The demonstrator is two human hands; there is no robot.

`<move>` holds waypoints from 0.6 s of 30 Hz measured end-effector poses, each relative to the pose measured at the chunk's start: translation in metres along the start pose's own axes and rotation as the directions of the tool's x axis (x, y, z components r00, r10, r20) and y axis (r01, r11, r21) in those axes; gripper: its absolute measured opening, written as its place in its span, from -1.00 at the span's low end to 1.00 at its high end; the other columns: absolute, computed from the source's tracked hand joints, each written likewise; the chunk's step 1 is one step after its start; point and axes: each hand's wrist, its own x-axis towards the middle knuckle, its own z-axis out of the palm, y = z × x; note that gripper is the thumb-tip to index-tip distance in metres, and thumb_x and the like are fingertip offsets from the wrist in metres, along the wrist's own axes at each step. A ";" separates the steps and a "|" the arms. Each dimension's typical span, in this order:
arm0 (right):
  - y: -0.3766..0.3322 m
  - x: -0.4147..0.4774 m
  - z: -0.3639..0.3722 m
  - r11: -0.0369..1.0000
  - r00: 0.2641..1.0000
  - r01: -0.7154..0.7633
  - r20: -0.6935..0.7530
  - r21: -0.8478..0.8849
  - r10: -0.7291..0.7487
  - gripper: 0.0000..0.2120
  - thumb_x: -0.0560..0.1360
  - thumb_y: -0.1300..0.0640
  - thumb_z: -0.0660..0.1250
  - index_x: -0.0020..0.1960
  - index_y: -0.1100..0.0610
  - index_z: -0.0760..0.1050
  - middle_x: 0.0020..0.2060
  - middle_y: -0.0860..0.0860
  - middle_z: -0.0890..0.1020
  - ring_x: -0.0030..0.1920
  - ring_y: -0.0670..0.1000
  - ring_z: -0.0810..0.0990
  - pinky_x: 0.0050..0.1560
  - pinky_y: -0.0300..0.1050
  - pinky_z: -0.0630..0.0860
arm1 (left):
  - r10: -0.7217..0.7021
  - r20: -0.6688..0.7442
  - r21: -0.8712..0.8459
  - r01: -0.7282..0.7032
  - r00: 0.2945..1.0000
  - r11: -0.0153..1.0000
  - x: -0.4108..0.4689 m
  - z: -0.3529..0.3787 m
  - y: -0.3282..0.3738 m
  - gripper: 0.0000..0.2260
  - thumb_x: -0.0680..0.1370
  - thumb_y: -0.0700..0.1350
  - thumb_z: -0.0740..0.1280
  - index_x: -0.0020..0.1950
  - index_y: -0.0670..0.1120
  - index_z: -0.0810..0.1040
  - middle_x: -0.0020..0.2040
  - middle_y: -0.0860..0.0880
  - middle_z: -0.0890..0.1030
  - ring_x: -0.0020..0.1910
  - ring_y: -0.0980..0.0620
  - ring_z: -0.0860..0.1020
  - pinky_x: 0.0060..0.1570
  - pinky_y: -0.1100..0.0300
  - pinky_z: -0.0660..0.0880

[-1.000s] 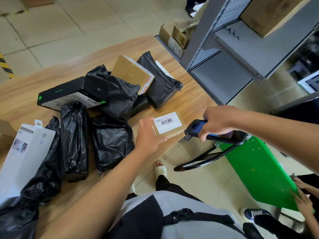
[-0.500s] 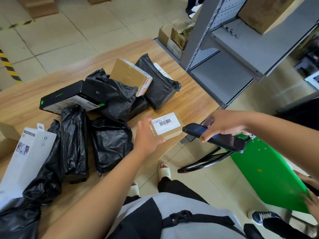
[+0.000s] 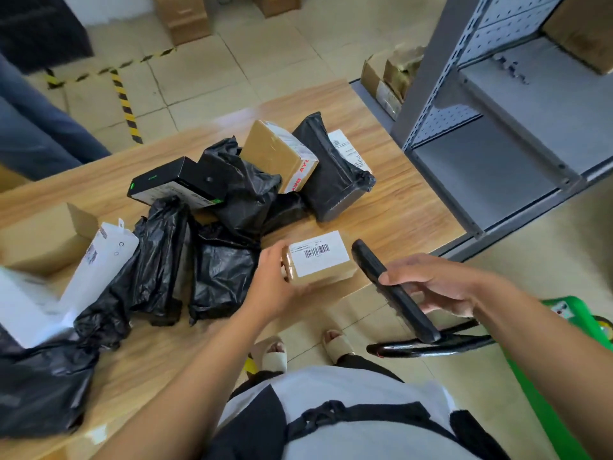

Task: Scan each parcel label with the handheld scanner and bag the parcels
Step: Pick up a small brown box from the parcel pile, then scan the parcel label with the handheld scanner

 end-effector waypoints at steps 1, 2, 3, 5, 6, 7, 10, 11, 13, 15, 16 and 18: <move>-0.002 0.003 -0.002 1.000 1.000 0.011 0.002 -0.014 -0.011 -0.60 0.30 -0.08 0.51 0.06 0.09 0.61 -0.03 0.04 0.60 0.04 0.14 0.54 0.29 0.23 0.49 | -0.021 -0.028 0.011 0.021 0.999 1.000 -0.004 -0.002 0.000 -0.28 0.31 -0.12 0.61 0.31 0.24 0.32 0.26 0.14 0.33 0.17 0.16 0.47 0.22 -0.02 0.53; -0.004 0.006 -0.005 0.999 1.000 0.028 0.011 -0.020 -0.028 -0.56 0.29 -0.08 0.51 0.10 0.09 0.60 0.00 0.05 0.59 0.08 0.16 0.53 0.35 0.27 0.46 | -0.042 -0.057 0.015 0.043 0.998 0.999 -0.009 -0.004 0.001 -0.26 0.30 -0.13 0.62 0.31 0.27 0.31 0.27 0.15 0.34 0.17 0.18 0.47 0.21 0.01 0.53; -0.006 0.009 -0.007 0.999 0.999 0.045 0.029 -0.013 -0.045 -0.51 0.29 -0.07 0.52 0.15 0.11 0.59 0.03 0.06 0.60 0.12 0.18 0.52 0.37 0.29 0.44 | -0.065 -0.090 0.010 0.066 0.994 0.998 -0.015 -0.006 0.002 -0.25 0.30 -0.12 0.63 0.28 0.30 0.30 0.27 0.17 0.34 0.17 0.19 0.47 0.20 0.07 0.53; -0.009 0.017 -0.012 0.998 0.994 0.068 0.081 0.013 -0.069 -0.47 0.30 -0.06 0.52 0.21 0.14 0.60 0.00 0.00 0.64 0.11 0.18 0.53 0.35 0.23 0.46 | -0.119 -0.168 -0.025 0.117 0.979 0.993 -0.029 -0.010 0.005 -0.26 0.29 -0.12 0.64 0.29 0.28 0.31 0.29 0.15 0.37 0.20 0.17 0.48 0.16 0.16 0.52; -0.011 0.021 -0.013 0.997 0.991 0.080 0.107 0.015 -0.081 -0.49 0.30 -0.04 0.52 0.19 0.13 0.61 -0.06 -0.03 0.65 0.06 0.15 0.52 0.28 0.18 0.48 | -0.152 -0.211 -0.059 0.143 0.965 0.988 -0.037 -0.011 0.006 -0.26 0.29 -0.13 0.64 0.30 0.23 0.33 0.32 0.12 0.39 0.23 0.15 0.48 0.16 0.15 0.53; -0.014 0.025 -0.015 0.996 0.987 0.090 0.131 0.007 -0.090 -0.49 0.30 -0.03 0.52 0.20 0.13 0.62 -0.09 -0.04 0.65 0.03 0.12 0.51 0.22 0.17 0.50 | -0.181 -0.255 -0.102 0.160 0.950 0.982 -0.045 -0.012 0.007 -0.28 0.29 -0.14 0.64 0.31 0.20 0.36 0.33 0.08 0.41 0.24 0.13 0.48 0.14 0.17 0.55; -0.027 0.037 -0.013 0.992 0.974 0.123 0.197 -0.028 -0.115 -0.48 0.29 0.00 0.53 0.23 0.09 0.67 -0.06 -0.01 0.67 0.00 0.07 0.54 0.05 0.04 0.56 | -0.225 -0.375 -0.200 0.159 0.899 0.967 -0.073 -0.016 0.011 -0.32 0.31 -0.16 0.62 0.18 0.38 0.38 0.26 0.12 0.47 0.15 0.22 0.50 -0.11 0.37 0.55; -0.032 0.039 -0.012 0.990 0.966 0.135 0.225 -0.032 -0.125 -0.50 0.29 0.00 0.54 0.21 0.09 0.69 -0.07 -0.02 0.67 -0.04 0.04 0.56 0.01 0.01 0.57 | -0.245 -0.409 -0.226 0.162 0.879 0.960 -0.082 -0.017 0.013 -0.33 0.31 -0.16 0.62 0.15 0.38 0.38 0.24 0.13 0.48 0.12 0.26 0.50 -0.16 0.39 0.53; -0.043 0.043 -0.005 0.985 0.950 0.166 0.273 -0.036 -0.150 -0.53 0.28 -0.02 0.56 0.17 0.10 0.71 -0.11 -0.03 0.67 -0.14 -0.01 0.57 -0.07 -0.04 0.59 | -0.286 -0.465 -0.273 0.171 0.838 0.947 -0.100 -0.020 0.014 -0.33 0.31 -0.16 0.62 0.19 0.33 0.36 0.23 0.16 0.47 0.07 0.41 0.47 -0.21 0.45 0.50; -0.054 0.045 0.007 0.978 0.941 0.202 0.286 -0.052 -0.179 -0.50 0.24 -0.07 0.60 0.13 0.09 0.72 -0.14 -0.04 0.68 -0.18 -0.02 0.58 -0.08 -0.02 0.60 | -0.313 -0.502 -0.309 0.171 0.806 0.936 -0.118 -0.024 0.014 -0.32 0.32 -0.15 0.62 0.23 0.31 0.35 0.23 0.22 0.44 0.05 0.54 0.41 -0.27 0.53 0.46; -0.059 0.046 0.016 0.972 0.940 0.224 0.278 -0.065 -0.198 -0.49 0.22 -0.09 0.60 0.11 0.09 0.72 -0.15 -0.04 0.68 -0.19 -0.02 0.58 -0.07 0.02 0.59 | -0.325 -0.520 -0.331 0.164 0.790 0.929 -0.127 -0.026 0.012 -0.32 0.32 -0.16 0.61 0.26 0.29 0.36 0.23 0.24 0.44 0.04 0.57 0.40 -0.29 0.56 0.44; -0.065 0.046 0.040 0.962 0.938 0.268 0.245 -0.054 -0.247 -0.58 0.24 -0.11 0.59 0.02 0.08 0.74 -0.20 -0.06 0.66 -0.23 -0.01 0.56 -0.08 0.04 0.58 | -0.345 -0.555 -0.375 0.143 0.757 0.916 -0.147 -0.032 0.005 -0.30 0.32 -0.16 0.62 0.32 0.23 0.37 0.24 0.27 0.44 0.06 0.55 0.41 -0.28 0.56 0.45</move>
